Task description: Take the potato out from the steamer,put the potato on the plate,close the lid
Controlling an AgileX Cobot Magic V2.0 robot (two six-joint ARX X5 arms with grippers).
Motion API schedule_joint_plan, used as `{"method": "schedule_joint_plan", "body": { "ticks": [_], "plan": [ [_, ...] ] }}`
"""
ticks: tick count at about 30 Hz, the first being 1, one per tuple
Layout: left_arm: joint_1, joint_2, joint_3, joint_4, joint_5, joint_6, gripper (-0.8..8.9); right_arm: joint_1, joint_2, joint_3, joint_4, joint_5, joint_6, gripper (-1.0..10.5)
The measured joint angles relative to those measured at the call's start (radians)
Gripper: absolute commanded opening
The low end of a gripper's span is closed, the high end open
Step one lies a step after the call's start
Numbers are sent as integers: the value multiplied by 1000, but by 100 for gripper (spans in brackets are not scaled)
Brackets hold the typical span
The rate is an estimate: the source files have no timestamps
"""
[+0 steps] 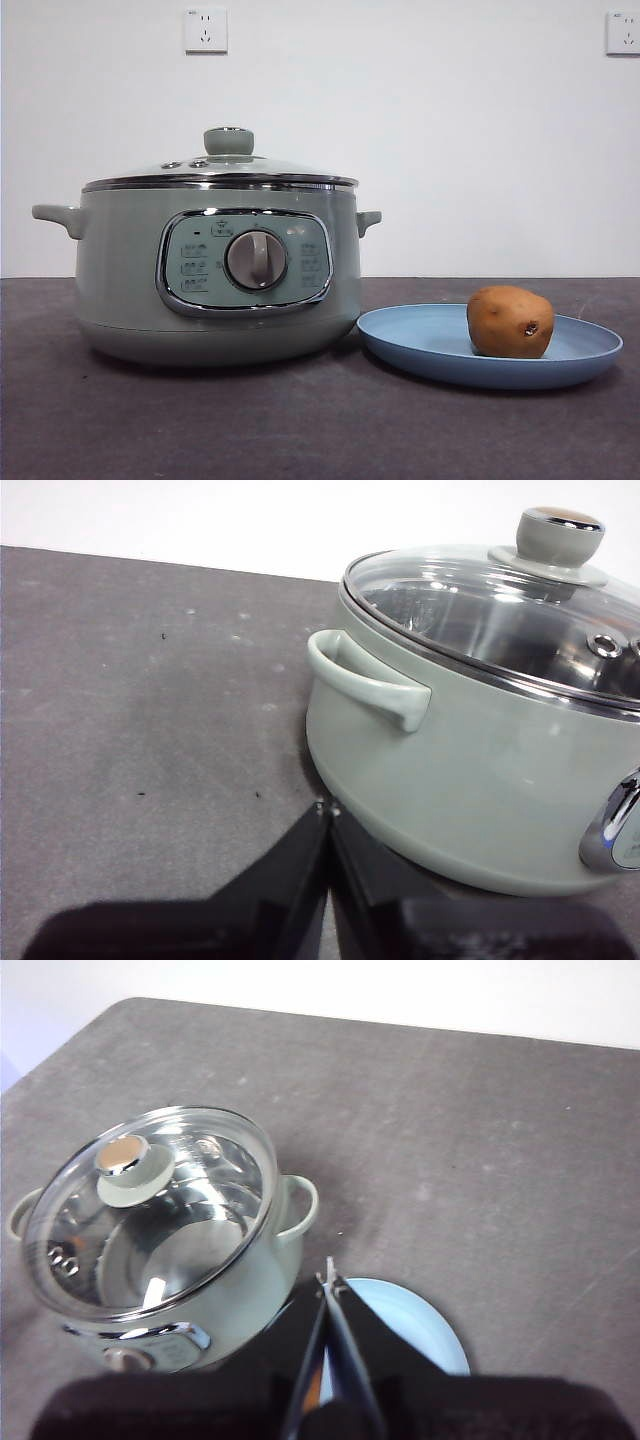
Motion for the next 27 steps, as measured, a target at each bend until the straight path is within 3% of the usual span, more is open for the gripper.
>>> {"method": "schedule_joint_plan", "body": {
  "ticks": [6, 11, 16, 22, 27],
  "plan": [
    [0, 0, 0, 0, -1, 0, -4, -87, -40, 0, -12, 134, -19, -1],
    [0, 0, 0, 0, -1, 0, -4, -181, -98, -36, -13, 140, -19, -1],
    [0, 0, 0, 0, -1, 0, -4, -277, -193, -179, 23, 139, -22, -1],
    [0, 0, 0, 0, -1, 0, -4, -366, -352, -459, 254, 139, -18, -1],
    [0, 0, 0, 0, -1, 0, -4, -407, -478, -737, 498, 139, 29, -1]
  ]
}}
